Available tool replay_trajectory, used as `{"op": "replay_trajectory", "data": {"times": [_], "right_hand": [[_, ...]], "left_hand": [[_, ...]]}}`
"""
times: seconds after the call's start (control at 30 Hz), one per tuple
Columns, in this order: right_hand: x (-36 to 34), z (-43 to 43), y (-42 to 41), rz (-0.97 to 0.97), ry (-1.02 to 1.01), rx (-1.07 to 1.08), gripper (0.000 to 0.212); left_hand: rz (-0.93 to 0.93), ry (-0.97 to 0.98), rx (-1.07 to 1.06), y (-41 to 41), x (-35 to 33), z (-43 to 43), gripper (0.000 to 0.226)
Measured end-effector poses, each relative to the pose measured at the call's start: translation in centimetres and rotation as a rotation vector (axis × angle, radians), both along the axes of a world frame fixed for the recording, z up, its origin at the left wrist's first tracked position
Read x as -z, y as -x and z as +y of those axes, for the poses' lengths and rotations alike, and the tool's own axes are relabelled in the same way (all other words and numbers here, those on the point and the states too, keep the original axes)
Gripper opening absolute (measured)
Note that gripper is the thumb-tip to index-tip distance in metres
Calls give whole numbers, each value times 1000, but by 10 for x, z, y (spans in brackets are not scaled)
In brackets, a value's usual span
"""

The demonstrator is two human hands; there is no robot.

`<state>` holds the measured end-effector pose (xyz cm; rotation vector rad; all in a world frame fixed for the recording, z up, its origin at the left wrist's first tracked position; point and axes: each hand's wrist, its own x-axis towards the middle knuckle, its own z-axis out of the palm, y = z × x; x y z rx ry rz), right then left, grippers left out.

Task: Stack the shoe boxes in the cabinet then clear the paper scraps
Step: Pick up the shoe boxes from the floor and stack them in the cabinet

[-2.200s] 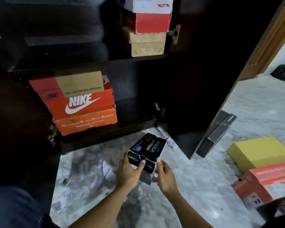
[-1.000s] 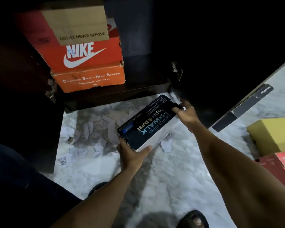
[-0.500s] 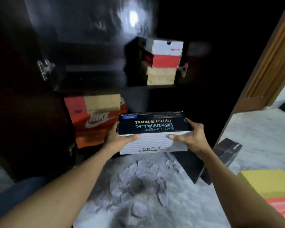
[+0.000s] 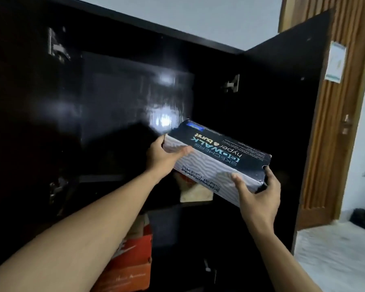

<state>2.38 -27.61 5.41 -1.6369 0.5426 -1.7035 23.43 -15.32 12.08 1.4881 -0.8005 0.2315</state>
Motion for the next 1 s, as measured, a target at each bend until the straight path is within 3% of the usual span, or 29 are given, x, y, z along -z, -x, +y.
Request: {"op": "replay_trajectory", "data": {"times": [0.1,0.27,0.4,0.67,0.9,1.0], "right_hand": [[-15,-8,-23,-17,-8,56,75],[-34,-25,-68,97,90,56,65],[-37,-56,-93,244,242,12,47],[-39,-124,-136,677,426,-99,54],[-45,-152,-187,859,464,-137,53],[-43,-156,-199,905,434,-144,64]], "left_hand": [[50,-2,11,-11,-29,-38,99],[89,-68,232,-23,-44,-98,63],[45,-105,181,-28,-34,-121,41],[-129,-224,133,-72,-16,-151,71],[-117,-273,-8,-114,-18,-183,59],[-129,-318,-46,-119,-20,-191,52]]}}
